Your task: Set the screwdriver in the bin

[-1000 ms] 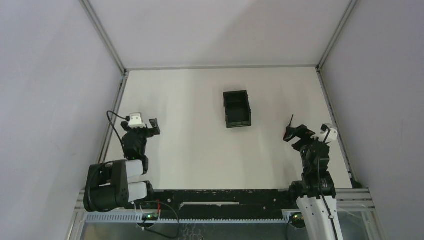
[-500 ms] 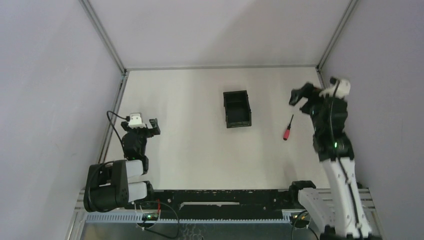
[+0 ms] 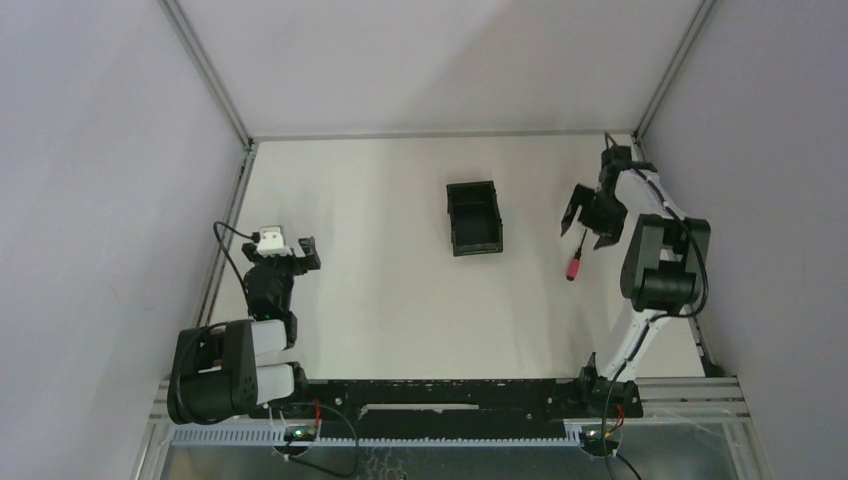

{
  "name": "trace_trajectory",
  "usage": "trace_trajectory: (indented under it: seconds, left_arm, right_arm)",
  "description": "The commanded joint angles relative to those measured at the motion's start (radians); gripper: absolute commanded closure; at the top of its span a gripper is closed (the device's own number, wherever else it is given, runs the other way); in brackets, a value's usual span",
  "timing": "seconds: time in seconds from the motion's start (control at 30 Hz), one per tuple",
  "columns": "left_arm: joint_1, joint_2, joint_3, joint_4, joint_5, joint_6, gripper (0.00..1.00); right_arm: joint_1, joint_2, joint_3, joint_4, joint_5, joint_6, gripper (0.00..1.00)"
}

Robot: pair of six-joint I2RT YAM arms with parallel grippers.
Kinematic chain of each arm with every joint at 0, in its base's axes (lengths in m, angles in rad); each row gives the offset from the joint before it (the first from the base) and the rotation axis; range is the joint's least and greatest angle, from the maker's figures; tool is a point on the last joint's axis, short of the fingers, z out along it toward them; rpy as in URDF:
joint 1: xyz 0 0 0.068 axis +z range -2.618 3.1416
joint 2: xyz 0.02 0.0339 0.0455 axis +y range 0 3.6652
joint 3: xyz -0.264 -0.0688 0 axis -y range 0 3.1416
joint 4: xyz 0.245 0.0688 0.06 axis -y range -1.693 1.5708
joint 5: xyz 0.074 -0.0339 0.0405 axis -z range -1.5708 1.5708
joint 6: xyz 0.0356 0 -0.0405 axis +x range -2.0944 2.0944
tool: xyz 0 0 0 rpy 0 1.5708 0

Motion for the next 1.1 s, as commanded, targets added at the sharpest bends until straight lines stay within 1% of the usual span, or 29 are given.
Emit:
trace_trajectory:
  seconds: [0.0, 0.17, 0.2, 0.23, 0.3, 0.33, 0.4, 0.43, 0.47, 0.53, 0.63, 0.67, 0.77, 0.9, 0.97, 1.07]
  left_arm:
    - [-0.007, 0.001, 0.047, 0.044, 0.003, -0.006, 0.00]
    - [-0.006, 0.000, 0.048, 0.044, 0.004, -0.006, 0.00]
    - [-0.006, 0.000, 0.048, 0.044, 0.004, -0.006, 0.00]
    - [-0.007, 0.001, 0.047, 0.044, 0.004, -0.006, 0.00]
    - [-0.006, 0.000, 0.046, 0.044, 0.004, -0.006, 0.00]
    - [-0.006, -0.001, 0.047, 0.044, 0.004, -0.006, 0.00]
    - [-0.007, 0.001, 0.047, 0.044, 0.004, -0.006, 0.00]
    - [-0.007, 0.000, 0.047, 0.044, 0.003, -0.006, 0.00]
    - [-0.007, 0.000, 0.046, 0.044, 0.004, -0.006, 0.00]
    - [-0.005, -0.001, 0.047, 0.044, 0.004, -0.006, 0.00]
    - [-0.007, 0.000, 0.047, 0.044, 0.004, -0.006, 0.00]
    - [-0.007, 0.000, 0.046, 0.044, 0.004, -0.006, 0.00]
    - [-0.006, -0.001, 0.047, 0.044, 0.004, -0.006, 0.00]
    - [-0.007, -0.001, 0.047, 0.044, 0.004, -0.006, 0.00]
    - [-0.005, 0.000, 0.047, 0.044, 0.004, -0.006, 0.00]
    - [-0.007, -0.001, 0.047, 0.044, 0.004, -0.006, 0.00]
  right_arm:
    - [0.005, 0.051, -0.039, -0.032, 0.031, -0.024, 0.12]
    - [0.007, 0.120, -0.093, 0.031, 0.064, -0.026, 0.25]
    - [0.007, 0.126, -0.105, 0.045, 0.066, -0.030, 0.28]
    - [0.007, 0.129, -0.115, 0.056, 0.067, -0.035, 0.34]
    - [0.008, 0.132, -0.126, 0.064, 0.073, -0.048, 0.48]
    - [0.010, 0.131, -0.130, 0.063, 0.078, -0.057, 0.62]
    - [0.018, 0.118, -0.129, 0.060, 0.086, -0.078, 0.83]
    - [0.022, 0.107, -0.127, 0.056, 0.088, -0.087, 0.97]
    - [0.023, 0.090, -0.120, 0.048, 0.088, -0.098, 1.00]
    - [0.025, 0.067, -0.087, 0.007, 0.088, -0.130, 1.00]
    - [0.025, 0.034, 0.015, -0.105, 0.088, -0.168, 1.00]
    - [0.024, 0.025, 0.050, -0.146, 0.116, -0.175, 1.00]
    - [0.021, -0.005, 0.151, -0.241, 0.113, -0.174, 1.00]
    - [0.033, 0.005, 0.338, -0.398, 0.105, -0.151, 1.00]
    - [0.047, 0.009, 0.414, -0.447, 0.116, -0.148, 1.00]
    - [0.063, 0.018, 0.477, -0.471, 0.120, -0.134, 1.00]
